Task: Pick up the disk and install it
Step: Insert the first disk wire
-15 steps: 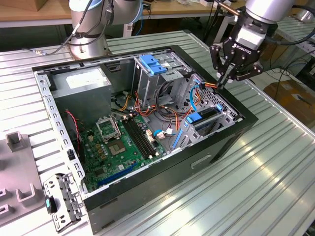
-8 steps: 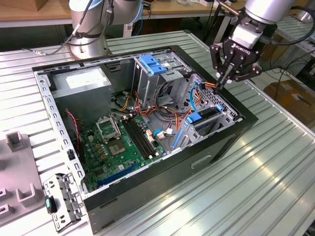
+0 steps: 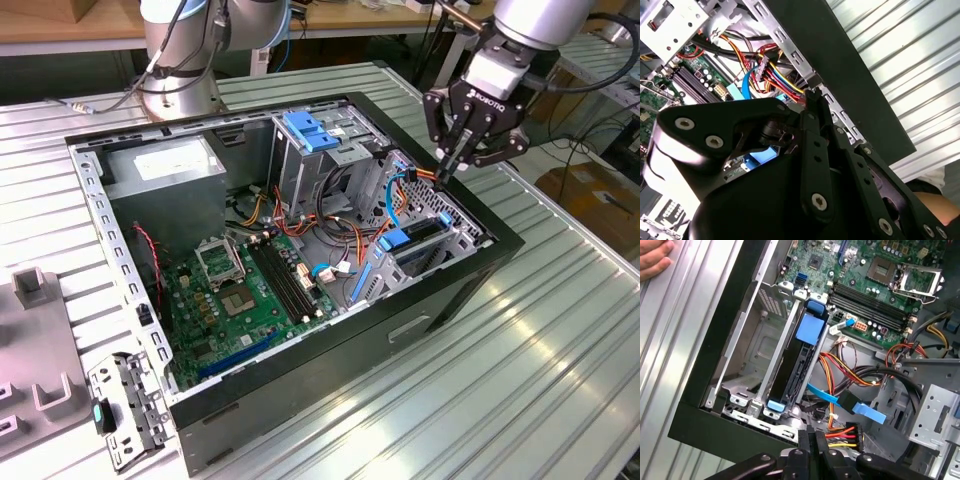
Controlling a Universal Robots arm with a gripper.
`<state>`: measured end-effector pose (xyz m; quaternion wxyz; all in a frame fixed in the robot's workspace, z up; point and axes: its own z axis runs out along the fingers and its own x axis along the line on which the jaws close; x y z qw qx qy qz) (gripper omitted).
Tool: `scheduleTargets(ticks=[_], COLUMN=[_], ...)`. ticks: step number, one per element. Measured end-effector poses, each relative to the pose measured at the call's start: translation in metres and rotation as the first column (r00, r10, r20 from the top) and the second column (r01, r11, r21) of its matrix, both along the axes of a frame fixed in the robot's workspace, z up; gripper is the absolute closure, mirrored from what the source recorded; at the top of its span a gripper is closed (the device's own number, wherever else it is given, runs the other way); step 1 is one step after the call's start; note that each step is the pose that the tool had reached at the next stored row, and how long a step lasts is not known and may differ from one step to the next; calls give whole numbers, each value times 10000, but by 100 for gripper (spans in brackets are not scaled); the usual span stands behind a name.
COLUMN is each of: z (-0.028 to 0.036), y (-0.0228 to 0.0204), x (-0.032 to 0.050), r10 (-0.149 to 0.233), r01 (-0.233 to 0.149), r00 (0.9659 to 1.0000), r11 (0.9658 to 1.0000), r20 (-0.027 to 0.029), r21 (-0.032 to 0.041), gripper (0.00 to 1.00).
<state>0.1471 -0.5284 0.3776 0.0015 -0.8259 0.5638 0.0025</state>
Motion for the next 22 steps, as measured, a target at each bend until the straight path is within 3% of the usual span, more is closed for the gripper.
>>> scheduleTargets(ticks=[5,8,13,19,22], z=[-28,-54,-82,-117,-133], y=[-26,-26,-26,-26,-26], x=[-47,-48,-53,-159,-211], r10=[-73,-569,-1215,-1272,-1337], r01=[73,569,1215,1272,1337], r00=[9999,9983,9925,9917,9908], r11=[10000,9984,9926,9919,9910], r20=[92,95,97,194,210], r21=[0,0,0,12,16], gripper=[84,84,84,84,84])
